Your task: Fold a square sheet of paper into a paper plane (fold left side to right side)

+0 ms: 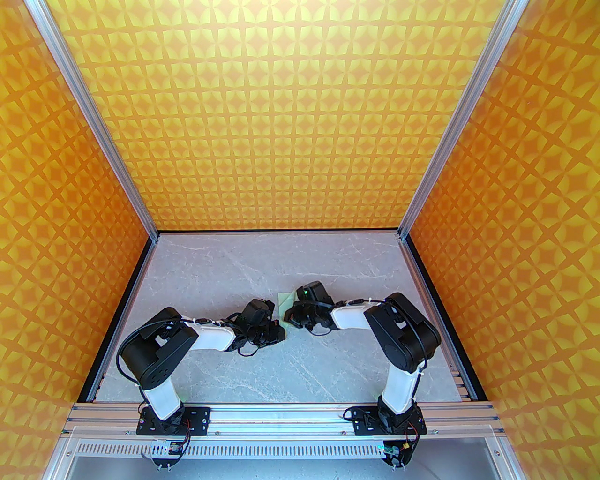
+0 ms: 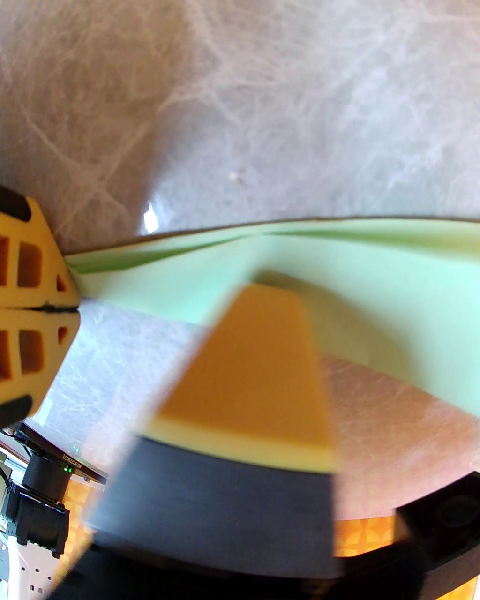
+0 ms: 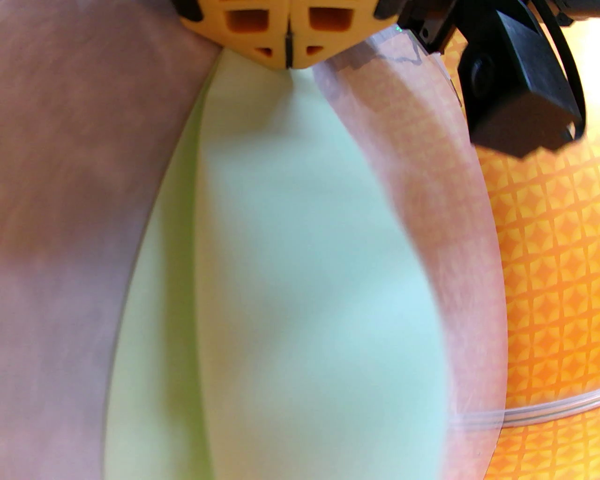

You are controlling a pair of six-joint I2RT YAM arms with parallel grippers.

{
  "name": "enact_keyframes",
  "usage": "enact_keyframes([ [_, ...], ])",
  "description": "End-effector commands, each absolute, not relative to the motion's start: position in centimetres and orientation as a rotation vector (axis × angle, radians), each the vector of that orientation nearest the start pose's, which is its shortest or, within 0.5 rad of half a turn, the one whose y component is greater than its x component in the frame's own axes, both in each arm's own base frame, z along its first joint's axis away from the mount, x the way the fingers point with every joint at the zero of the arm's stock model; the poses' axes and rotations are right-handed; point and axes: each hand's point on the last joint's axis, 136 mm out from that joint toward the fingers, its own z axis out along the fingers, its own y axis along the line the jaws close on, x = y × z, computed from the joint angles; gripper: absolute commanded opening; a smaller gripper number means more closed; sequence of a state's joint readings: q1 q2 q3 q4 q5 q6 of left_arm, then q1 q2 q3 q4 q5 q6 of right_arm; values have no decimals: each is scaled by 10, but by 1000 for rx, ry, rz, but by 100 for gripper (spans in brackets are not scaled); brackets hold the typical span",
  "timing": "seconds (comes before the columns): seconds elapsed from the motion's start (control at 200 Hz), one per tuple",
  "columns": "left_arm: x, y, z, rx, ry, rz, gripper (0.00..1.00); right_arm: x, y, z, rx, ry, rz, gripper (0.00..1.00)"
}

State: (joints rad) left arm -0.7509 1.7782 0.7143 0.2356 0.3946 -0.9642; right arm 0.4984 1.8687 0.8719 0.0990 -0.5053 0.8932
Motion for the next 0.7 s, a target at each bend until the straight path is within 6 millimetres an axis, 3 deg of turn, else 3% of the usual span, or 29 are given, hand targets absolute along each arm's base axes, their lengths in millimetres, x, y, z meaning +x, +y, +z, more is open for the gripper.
enact_keyframes([
  [0.0, 199, -277, -51, -170, 3017, -877, 0, 342, 248, -5, 348, 2752, 981, 0],
  [0.695, 197, -280, -52, -146, 3026, -884, 0, 394, 221, -3, 371, 2734, 930, 0],
])
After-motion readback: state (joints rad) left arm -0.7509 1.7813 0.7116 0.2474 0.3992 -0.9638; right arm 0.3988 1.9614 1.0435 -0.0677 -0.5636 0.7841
